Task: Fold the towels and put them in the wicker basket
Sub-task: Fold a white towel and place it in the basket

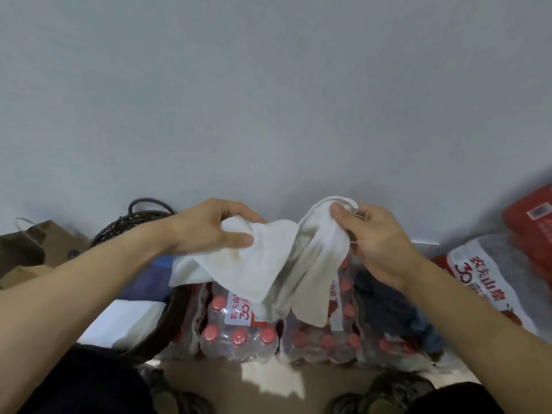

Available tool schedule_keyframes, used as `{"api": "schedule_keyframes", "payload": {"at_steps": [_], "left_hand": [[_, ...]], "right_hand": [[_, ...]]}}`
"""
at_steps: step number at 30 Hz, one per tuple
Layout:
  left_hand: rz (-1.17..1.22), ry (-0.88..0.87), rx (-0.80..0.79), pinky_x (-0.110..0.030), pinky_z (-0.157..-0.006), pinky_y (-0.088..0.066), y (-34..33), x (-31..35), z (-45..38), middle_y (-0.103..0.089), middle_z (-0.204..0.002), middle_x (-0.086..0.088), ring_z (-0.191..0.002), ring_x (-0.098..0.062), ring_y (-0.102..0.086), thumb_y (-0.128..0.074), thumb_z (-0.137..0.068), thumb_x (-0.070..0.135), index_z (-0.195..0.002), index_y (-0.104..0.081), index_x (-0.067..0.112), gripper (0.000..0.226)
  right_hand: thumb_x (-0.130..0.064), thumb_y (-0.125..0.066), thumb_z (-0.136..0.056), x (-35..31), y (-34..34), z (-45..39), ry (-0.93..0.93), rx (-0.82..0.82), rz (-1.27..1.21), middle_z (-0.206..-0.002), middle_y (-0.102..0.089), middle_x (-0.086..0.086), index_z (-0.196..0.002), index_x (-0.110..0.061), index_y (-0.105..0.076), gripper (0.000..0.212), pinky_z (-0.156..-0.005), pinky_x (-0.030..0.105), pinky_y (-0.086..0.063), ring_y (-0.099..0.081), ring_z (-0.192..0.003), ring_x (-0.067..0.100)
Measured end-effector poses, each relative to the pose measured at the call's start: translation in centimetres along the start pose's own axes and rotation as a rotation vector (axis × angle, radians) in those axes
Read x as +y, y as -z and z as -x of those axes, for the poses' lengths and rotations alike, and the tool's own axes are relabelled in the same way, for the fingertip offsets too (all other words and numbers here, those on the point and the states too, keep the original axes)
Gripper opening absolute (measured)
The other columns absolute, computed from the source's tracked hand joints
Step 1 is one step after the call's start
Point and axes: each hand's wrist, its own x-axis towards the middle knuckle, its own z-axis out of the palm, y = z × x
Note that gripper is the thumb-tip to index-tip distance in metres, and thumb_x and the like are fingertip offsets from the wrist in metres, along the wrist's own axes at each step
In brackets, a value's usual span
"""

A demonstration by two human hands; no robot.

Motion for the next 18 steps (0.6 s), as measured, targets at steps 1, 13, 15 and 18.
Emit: {"api": "schedule_keyframes", "payload": {"at_steps": [1,13,15,18], "left_hand": [[-0.049,0.008,0.029,-0.028,-0.090,-0.055,0.2,-0.5,-0.2,-0.070,-0.108,0.020,-0.099,-0.001,-0.067,-0.075,-0.085,0.027,-0.106,-0.070,0.040,0.026],[-0.434,0.056,0.012,-0.026,-0.104,-0.042,-2.9,-0.1,-2.0,-0.047,-0.138,0.010,-0.120,-0.003,-0.051,-0.058,-0.071,0.076,-0.142,-0.039,0.030,0.087],[-0.232,-0.123,0.046,-0.025,-0.107,-0.041,-4.8,2.0,-2.1,-0.047,-0.138,0.023,-0.124,0.008,-0.046,-0.061,-0.068,0.079,-0.141,-0.038,0.036,0.088],[-0.016,-0.263,0.070,-0.017,-0.096,-0.046,-6.9,4.0,-2.3,-0.058,-0.126,0.026,-0.118,0.008,-0.054,-0.072,-0.073,0.064,-0.133,-0.046,0.037,0.071]], "right_hand": [[-0.028,-0.063,-0.093,-0.1,0.2,-0.1,0.014,0.040,0.016,-0.077,-0.073,0.009,-0.084,-0.012,-0.077,0.024,-0.056,0.025,-0.054,-0.070,-0.067,0.018],[-0.050,-0.051,-0.097,-1.7,0.0,-0.1,0.079,0.078,0.168,-0.080,-0.049,0.013,-0.088,0.012,-0.047,0.063,-0.067,0.042,-0.041,-0.047,-0.073,0.027],[-0.050,-0.049,-0.098,-1.6,-0.6,0.0,0.077,-0.001,0.233,-0.081,-0.055,0.020,-0.095,0.010,-0.054,0.061,-0.070,0.044,-0.046,-0.053,-0.073,0.030],[-0.043,-0.047,-0.101,-1.7,-1.6,0.4,0.083,-0.127,0.285,-0.097,-0.073,0.018,-0.102,-0.009,-0.071,0.042,-0.074,0.039,-0.059,-0.071,-0.086,0.031]]}}
